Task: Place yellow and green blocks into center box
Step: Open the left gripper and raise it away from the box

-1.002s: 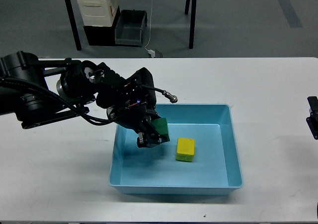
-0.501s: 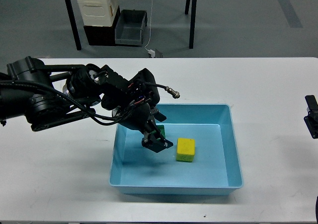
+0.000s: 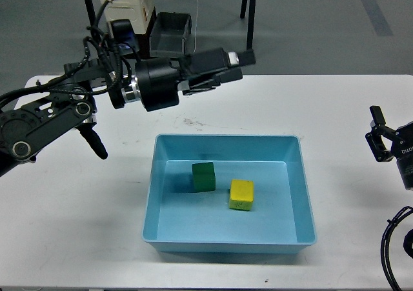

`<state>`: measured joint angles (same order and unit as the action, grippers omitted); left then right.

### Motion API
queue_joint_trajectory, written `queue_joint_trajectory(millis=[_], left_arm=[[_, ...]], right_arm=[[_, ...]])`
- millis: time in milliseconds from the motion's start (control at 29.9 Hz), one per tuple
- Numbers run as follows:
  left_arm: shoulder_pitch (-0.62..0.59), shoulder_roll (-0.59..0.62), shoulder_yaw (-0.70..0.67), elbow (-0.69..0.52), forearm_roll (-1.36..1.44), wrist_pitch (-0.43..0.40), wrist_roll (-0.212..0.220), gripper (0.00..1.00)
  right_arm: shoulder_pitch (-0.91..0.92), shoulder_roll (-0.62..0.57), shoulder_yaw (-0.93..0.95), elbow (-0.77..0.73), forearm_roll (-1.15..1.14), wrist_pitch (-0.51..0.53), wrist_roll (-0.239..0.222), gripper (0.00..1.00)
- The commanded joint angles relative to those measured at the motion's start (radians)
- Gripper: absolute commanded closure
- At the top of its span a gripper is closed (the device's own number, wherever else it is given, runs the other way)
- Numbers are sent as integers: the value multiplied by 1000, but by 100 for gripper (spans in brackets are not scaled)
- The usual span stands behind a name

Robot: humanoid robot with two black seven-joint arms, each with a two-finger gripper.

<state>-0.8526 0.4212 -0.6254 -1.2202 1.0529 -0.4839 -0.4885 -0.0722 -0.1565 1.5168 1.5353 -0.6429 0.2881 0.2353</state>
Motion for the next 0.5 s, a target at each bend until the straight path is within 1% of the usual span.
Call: queue_joint_trajectory(millis=[0, 100, 200, 267, 301, 368, 468], left_arm=[[90, 7, -134, -15, -156, 8, 0, 0], [159, 8, -200, -15, -441, 14, 0, 0], [228, 31, -212, -21, -790, 36, 0, 0], [280, 85, -209, -57, -1009, 83, 46, 0], [309, 103, -206, -90, -1107, 109, 62, 0], [390, 123, -208, -158, -1241, 146, 70, 0], [522, 120, -250, -246, -1320, 162, 71, 0]], right_arm=[[2, 2, 2, -3, 239, 55, -74, 0], [-21, 2, -1, -1, 380, 101, -102, 0], [-63, 3, 3, 5, 509, 108, -148, 0], [-86, 9, 5, 5, 586, 111, -183, 0], [-96, 23, 9, 5, 613, 112, -195, 0], [-116, 52, 22, 5, 640, 114, -198, 0], [-149, 81, 51, 6, 644, 118, -198, 0]])
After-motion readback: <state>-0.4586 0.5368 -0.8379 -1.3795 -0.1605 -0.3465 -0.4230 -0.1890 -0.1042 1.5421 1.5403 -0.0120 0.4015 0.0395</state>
